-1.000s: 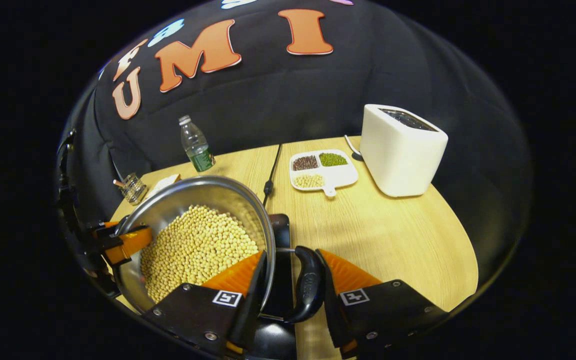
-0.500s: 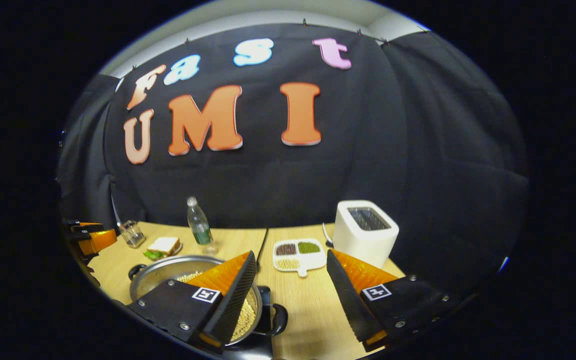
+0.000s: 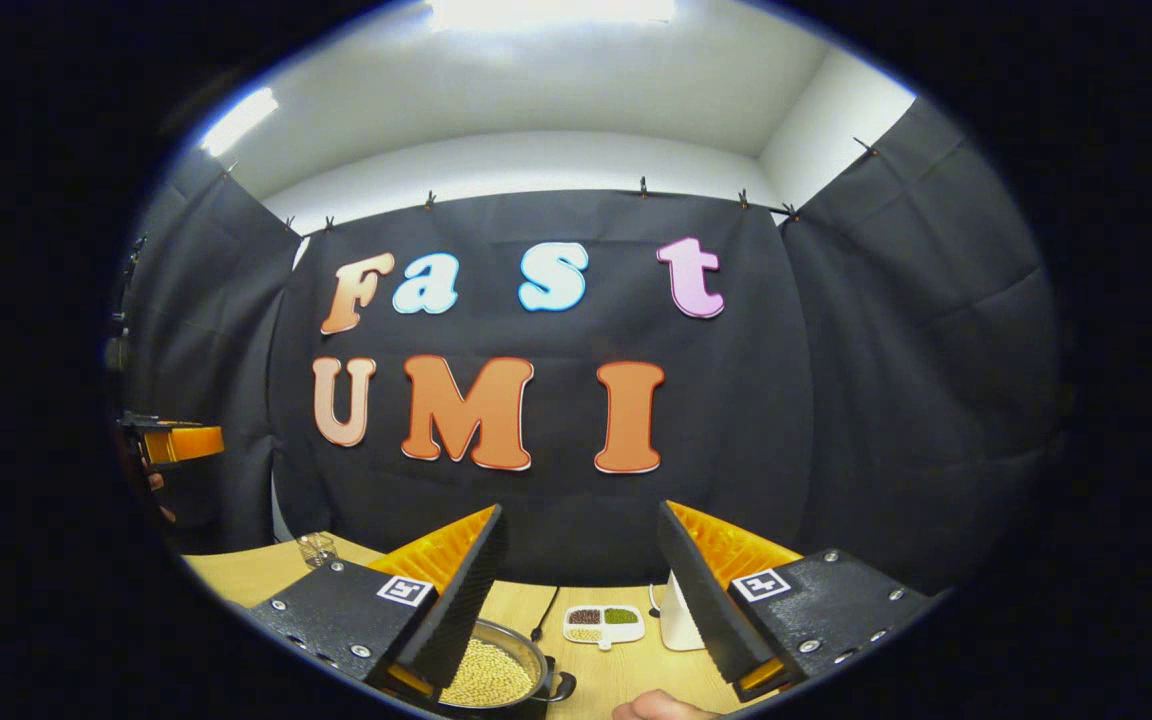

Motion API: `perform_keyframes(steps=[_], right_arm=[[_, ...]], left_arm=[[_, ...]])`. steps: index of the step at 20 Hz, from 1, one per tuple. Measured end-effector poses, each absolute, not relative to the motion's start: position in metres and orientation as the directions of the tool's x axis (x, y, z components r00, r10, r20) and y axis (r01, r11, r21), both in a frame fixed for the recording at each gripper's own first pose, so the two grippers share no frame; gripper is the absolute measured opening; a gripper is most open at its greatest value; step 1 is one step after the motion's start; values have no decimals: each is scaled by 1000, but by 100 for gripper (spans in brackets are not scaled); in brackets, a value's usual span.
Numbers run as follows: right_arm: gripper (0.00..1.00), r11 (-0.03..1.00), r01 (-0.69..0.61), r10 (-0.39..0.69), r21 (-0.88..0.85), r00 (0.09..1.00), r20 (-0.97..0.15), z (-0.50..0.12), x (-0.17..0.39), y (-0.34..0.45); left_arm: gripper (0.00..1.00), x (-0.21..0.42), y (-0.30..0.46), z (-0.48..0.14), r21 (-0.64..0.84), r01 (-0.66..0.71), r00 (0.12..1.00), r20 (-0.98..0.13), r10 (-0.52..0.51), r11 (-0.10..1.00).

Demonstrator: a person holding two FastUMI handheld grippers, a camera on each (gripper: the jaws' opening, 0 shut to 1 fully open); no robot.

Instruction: First push the handle of the pot to place it horizontally, then grasp the pot with both hands and set it on the induction cooktop.

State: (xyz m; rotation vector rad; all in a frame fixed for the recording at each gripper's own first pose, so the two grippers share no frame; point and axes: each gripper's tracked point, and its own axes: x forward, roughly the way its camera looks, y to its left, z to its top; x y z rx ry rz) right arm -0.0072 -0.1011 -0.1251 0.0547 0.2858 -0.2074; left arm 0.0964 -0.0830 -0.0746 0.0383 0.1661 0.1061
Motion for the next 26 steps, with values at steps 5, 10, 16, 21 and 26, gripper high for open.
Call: perform_keyframes(steps=[5,10,16,21,26], right_arm=[[89,987,152,-135,61,967,-215,-74,-9,-88],[98,993,113,-107,28,979,-174,-53,-12,-75],[93,996,79,-75,31,989,-124,-39,-6,-54],[89,997,67,-62,38,993,-103,-37,0,-47],[94,998,55,-53,15,995,-83,-36,0,-43]], left_arm=[[72,77,-53,-34,-47,-155,979,-145,147,987],[70,65,-23,-17,-47,-213,971,-121,206,976],[70,58,-23,-9,-15,-199,976,-96,197,980],[73,54,-26,5,42,-190,980,-43,192,981],[71,52,-39,6,84,-170,985,-13,171,982]])
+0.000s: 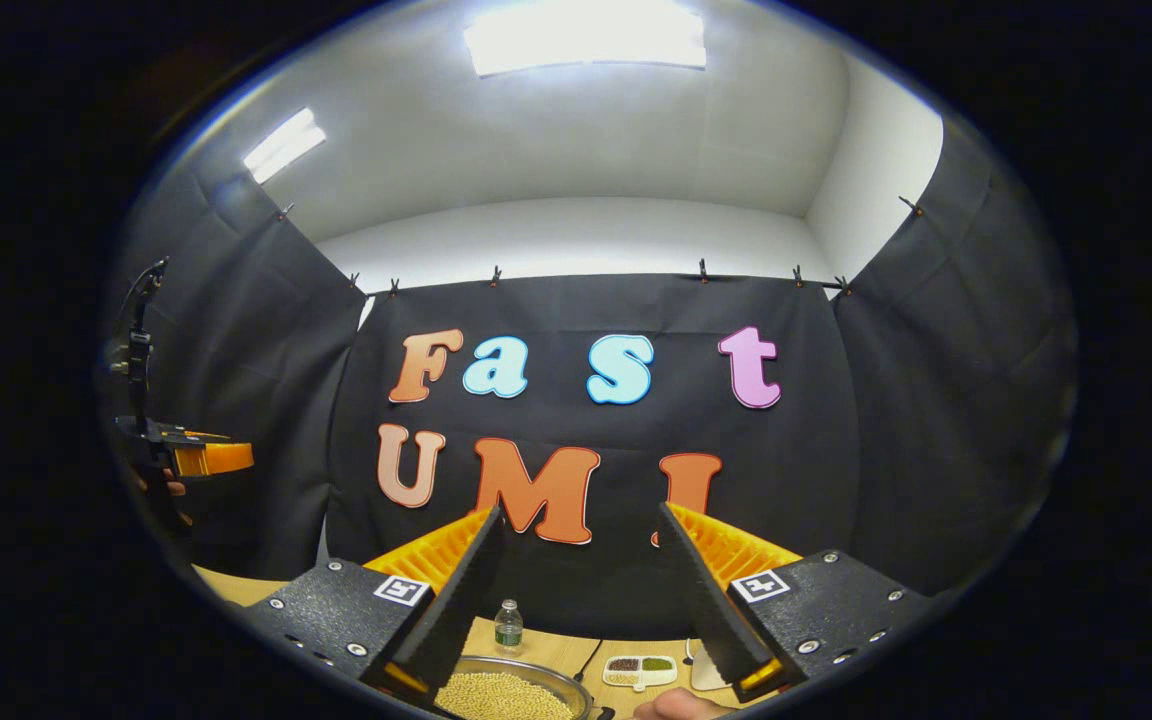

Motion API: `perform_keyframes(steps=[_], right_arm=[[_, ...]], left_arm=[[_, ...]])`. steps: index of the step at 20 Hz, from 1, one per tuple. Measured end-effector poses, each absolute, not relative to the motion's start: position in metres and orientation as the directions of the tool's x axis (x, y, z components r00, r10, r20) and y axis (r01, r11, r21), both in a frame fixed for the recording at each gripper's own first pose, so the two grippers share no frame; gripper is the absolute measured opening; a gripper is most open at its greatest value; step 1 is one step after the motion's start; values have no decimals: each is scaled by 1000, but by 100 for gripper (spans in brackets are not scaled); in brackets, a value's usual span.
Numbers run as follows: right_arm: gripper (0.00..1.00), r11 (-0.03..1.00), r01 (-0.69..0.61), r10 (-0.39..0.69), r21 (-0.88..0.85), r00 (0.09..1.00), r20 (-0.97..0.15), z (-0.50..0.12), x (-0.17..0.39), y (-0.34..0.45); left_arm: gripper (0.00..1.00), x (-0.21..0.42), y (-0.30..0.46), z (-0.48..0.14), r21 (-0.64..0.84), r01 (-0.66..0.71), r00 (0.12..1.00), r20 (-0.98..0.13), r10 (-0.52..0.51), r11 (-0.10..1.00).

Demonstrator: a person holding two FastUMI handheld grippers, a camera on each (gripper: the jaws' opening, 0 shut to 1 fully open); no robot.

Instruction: First push the handle of the pot to place it horizontally, then grasp the pot with both hands and set it on the induction cooktop.

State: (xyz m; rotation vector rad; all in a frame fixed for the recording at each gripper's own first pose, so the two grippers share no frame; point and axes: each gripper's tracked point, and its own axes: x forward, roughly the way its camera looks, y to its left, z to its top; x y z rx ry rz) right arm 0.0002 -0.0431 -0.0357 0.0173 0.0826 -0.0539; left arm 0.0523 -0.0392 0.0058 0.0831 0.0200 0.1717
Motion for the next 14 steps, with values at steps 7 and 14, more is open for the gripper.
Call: perform_keyframes(steps=[7,14], right_arm=[[95,999,43,-42,11,996,-77,-35,3,-42],[95,1000,17,-15,19,997,-75,-35,2,-38]], left_arm=[[70,52,-35,1,77,-171,984,-30,173,982],[70,52,-34,0,84,-180,983,-19,182,980]])
